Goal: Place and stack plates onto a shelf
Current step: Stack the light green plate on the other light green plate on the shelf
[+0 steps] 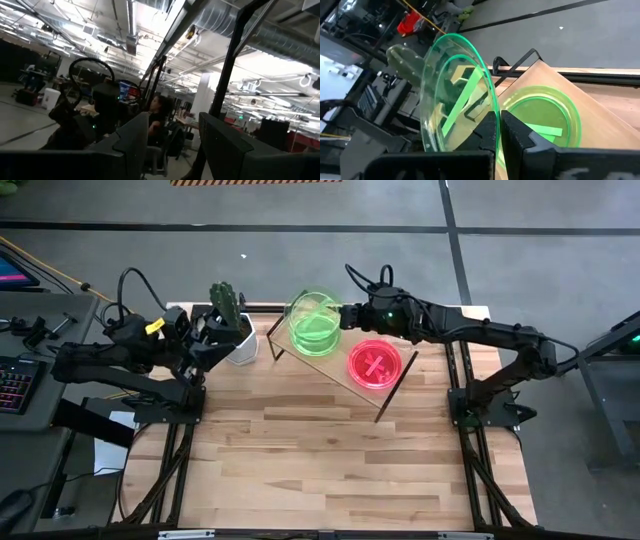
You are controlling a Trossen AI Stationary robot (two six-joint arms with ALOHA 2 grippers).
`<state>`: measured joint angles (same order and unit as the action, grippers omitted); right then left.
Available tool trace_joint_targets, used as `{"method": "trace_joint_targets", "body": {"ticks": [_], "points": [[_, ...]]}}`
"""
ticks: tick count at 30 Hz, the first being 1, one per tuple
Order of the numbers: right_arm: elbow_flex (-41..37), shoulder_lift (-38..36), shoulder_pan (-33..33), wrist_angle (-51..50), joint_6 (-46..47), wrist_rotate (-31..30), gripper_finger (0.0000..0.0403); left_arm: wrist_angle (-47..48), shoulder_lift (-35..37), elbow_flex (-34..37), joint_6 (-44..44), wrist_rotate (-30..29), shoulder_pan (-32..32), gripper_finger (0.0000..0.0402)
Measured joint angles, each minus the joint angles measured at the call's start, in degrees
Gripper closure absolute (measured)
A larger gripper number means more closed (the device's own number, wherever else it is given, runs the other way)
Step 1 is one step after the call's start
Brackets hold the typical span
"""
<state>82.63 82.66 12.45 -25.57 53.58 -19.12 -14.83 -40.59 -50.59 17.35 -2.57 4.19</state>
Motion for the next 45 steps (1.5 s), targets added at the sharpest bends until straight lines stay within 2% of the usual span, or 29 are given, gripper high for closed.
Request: {"method": "trace_joint_targets", "body": {"ticks": [8,20,26,38,45], "points": [[0.0,1.4,0.3,-1.9,3.0,-1.5,0.0403,1.1,0.0,0.0,-0.2,0.0,0.0,0.0236],[0.0,11.3,2.0,-3.8,7.0,-2.3,0.0403,3.3,0.0,0.0,0.6,0.0,0.0,0.0236],[0.0,11.5,4.0,-4.9,5.2,-2.7,0.0403,3.2,0.0,0.0,1.9,-0.2,0.0,0.0236],[0.0,11.4,4.3,-5.7,2.6,4.1,0.0403,3.2,0.0,0.0,2.0,-0.3,0.0,0.0236],[0.0,11.4,4.4,-7.4,1.7,3.7,0.0403,3.2,0.0,0.0,2.0,-1.2,0.0,0.0236]]}}
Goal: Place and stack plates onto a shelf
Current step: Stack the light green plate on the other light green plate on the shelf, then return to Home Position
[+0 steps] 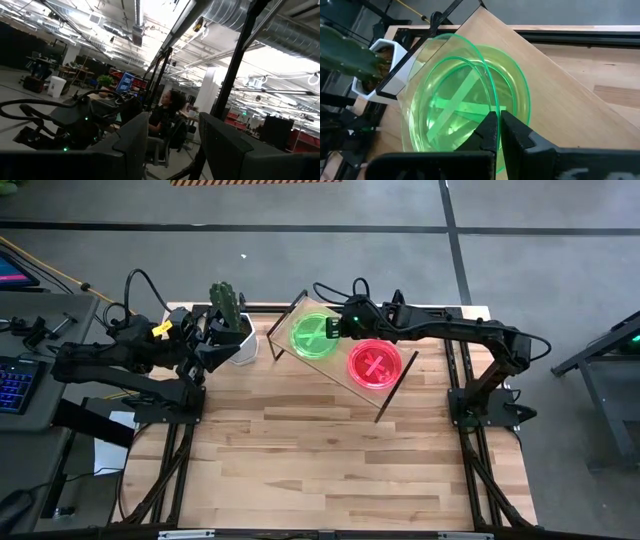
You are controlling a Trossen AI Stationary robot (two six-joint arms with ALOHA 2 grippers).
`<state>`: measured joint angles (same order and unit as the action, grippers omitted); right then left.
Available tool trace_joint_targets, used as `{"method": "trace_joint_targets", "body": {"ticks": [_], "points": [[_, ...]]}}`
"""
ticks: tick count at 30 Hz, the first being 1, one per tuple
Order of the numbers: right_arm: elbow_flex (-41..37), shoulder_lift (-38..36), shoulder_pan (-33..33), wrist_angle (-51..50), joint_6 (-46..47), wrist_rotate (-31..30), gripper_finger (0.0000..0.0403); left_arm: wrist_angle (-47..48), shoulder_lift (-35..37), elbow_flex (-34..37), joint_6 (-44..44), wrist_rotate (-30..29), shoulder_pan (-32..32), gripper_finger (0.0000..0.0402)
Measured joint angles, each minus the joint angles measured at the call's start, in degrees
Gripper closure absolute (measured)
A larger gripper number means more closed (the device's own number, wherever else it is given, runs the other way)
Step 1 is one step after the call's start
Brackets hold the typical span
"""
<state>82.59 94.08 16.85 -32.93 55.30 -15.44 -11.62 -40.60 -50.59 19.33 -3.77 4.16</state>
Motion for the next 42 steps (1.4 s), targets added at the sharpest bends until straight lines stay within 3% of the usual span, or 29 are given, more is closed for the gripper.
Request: {"method": "trace_joint_targets", "body": {"ticks": [8,17,22,29,35,42], "points": [[0.0,0.0,0.0,0.6,-0.3,0.2,0.0381,0.0,0.0,0.0,0.0,-0.1,0.0,0.0236],[0.0,0.0,0.0,1.4,-0.4,0.4,0.0261,0.0,0.0,0.0,0.0,-0.1,0.0,0.0236],[0.0,0.0,0.1,1.4,-1.3,1.1,0.0216,0.0,0.0,0.0,-0.6,-1.2,0.0,0.0236],[0.0,0.0,0.5,3.9,-0.1,1.1,0.0203,0.0,0.0,0.0,-1.5,-1.6,0.0,0.0236],[0.0,-1.5,1.2,5.9,-4.6,1.1,0.0203,0.5,0.0,0.0,-1.5,-1.6,0.0,0.0236],[0.0,-9.9,-0.2,-6.2,-15.8,2.2,0.0203,6.9,-0.2,0.6,-3.5,-3.5,0.0,0.0236]]}}
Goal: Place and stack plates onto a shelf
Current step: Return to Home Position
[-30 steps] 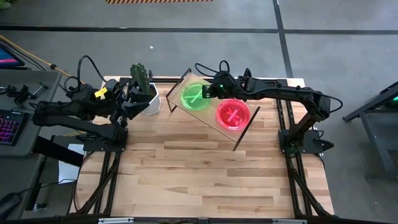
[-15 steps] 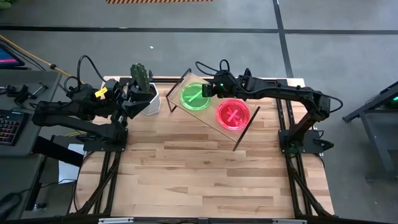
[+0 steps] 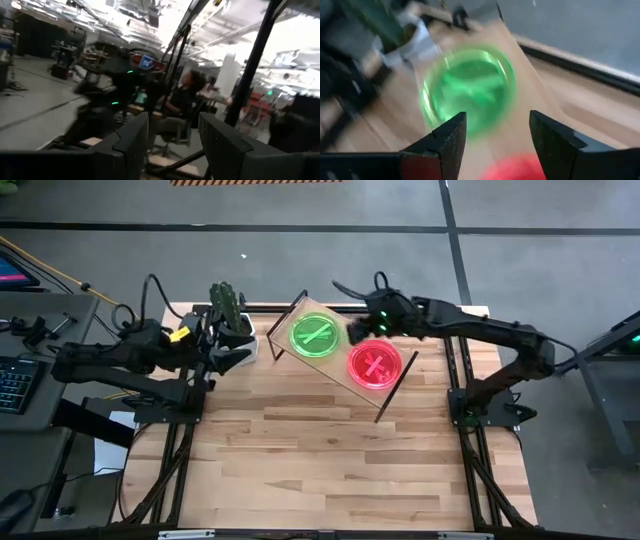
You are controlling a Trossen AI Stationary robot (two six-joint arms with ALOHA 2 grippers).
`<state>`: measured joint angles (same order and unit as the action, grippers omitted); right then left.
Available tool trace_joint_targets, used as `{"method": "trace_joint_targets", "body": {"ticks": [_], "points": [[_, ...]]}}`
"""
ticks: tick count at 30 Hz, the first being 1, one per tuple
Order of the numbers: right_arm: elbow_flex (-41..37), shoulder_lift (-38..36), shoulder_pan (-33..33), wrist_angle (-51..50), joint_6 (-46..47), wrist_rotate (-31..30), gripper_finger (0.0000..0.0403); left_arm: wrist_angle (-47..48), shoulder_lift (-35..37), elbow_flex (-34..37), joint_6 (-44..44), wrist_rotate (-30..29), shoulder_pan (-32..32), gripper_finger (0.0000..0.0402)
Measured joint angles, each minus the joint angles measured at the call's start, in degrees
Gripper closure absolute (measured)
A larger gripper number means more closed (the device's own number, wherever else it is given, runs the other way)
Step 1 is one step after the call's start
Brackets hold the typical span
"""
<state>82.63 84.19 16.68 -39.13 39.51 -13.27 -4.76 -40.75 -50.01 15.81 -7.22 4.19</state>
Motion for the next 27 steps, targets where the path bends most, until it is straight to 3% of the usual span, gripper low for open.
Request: {"method": "trace_joint_targets", "body": {"ticks": [5,8,12,17,21,27], "points": [[0.0,-5.9,-4.1,-15.5,-1.0,-4.0,0.0203,-4.2,-0.2,4.9,-3.6,-0.6,0.0,0.0237],[0.0,-9.3,-6.9,-18.5,-1.0,-4.8,0.0209,-6.5,0.5,8.6,-4.5,-2.9,-0.3,0.0251],[0.0,-13.0,-9.4,-18.5,-1.0,-5.3,0.024,-9.9,2.4,14.5,-3.8,-3.7,-3.0,0.0306],[0.0,-15.6,-11.1,-18.7,-1.2,-5.6,0.0314,-15.8,5.9,22.9,0.5,0.6,-8.4,0.0392],[0.0,-16.4,-13.8,-19.6,-1.1,-5.1,0.0389,-19.4,8.4,28.9,4.7,2.8,-11.4,0.0392],[-3.2,-17.8,-18.6,-23.8,3.9,-4.9,0.0391,-19.7,13.0,34.4,8.0,1.0,-9.5,0.0401]]}}
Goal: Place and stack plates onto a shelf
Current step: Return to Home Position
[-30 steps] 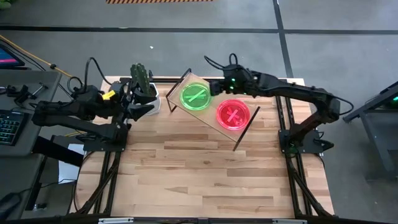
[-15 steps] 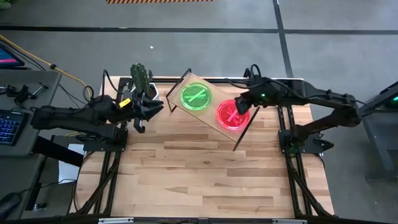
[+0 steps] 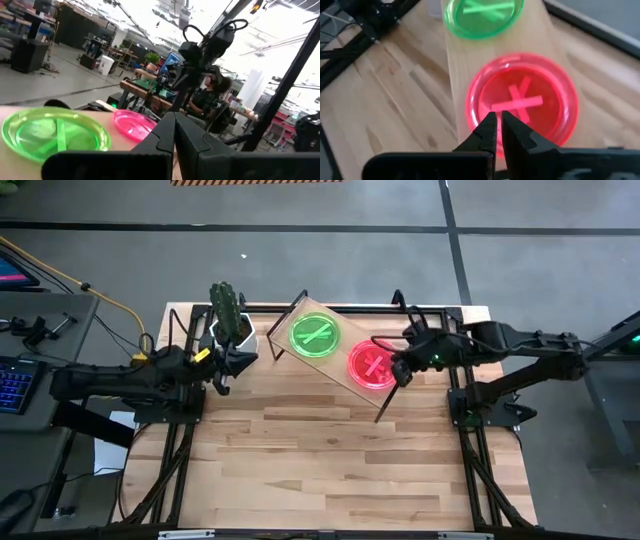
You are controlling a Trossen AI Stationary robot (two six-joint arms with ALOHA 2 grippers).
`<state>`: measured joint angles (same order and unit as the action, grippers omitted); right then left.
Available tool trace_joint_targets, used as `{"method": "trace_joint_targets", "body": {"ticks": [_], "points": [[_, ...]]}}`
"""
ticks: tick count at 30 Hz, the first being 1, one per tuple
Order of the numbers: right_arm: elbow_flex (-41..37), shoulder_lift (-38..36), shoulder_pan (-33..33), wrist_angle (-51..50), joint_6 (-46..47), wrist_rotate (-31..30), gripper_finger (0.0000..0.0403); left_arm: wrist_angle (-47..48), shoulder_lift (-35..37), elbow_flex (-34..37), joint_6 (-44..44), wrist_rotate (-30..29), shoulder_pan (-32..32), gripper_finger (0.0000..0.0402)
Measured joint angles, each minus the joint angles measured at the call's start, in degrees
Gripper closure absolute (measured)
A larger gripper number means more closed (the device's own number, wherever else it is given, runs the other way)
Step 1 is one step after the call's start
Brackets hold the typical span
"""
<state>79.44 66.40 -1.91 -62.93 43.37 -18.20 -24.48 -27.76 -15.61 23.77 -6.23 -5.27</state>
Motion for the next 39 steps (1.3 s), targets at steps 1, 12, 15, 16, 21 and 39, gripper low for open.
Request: {"method": "trace_joint_targets", "body": {"ticks": [1,12,15,16,21,39], "points": [[-1.2,-0.7,-0.7,0.3,1.3,0.0,0.0397,-0.2,0.7,0.7,0.2,-0.8,1.0,0.0401],[-15.0,-12.3,-7.8,11.4,10.6,-4.3,0.0402,-2.6,8.2,9.6,-1.8,-10.2,10.5,0.0401],[-16.8,-14.9,-9.7,14.4,10.5,-6.1,0.0402,-2.5,11.1,12.3,-2.0,-10.4,10.3,0.0401],[-17.1,-15.6,-10.2,14.6,10.5,-6.7,0.0402,-2.5,12.1,13.2,-1.9,-10.3,10.0,0.0401],[-18.9,-18.8,-12.8,15.2,10.6,-8.7,0.0402,3.1,16.8,15.0,0.2,-9.1,8.5,0.0401],[-49.5,-41.9,-19.6,41.9,-0.6,-11.3,0.0403,7.8,18.3,14.9,2.6,-9.4,8.2,0.0401]]}}
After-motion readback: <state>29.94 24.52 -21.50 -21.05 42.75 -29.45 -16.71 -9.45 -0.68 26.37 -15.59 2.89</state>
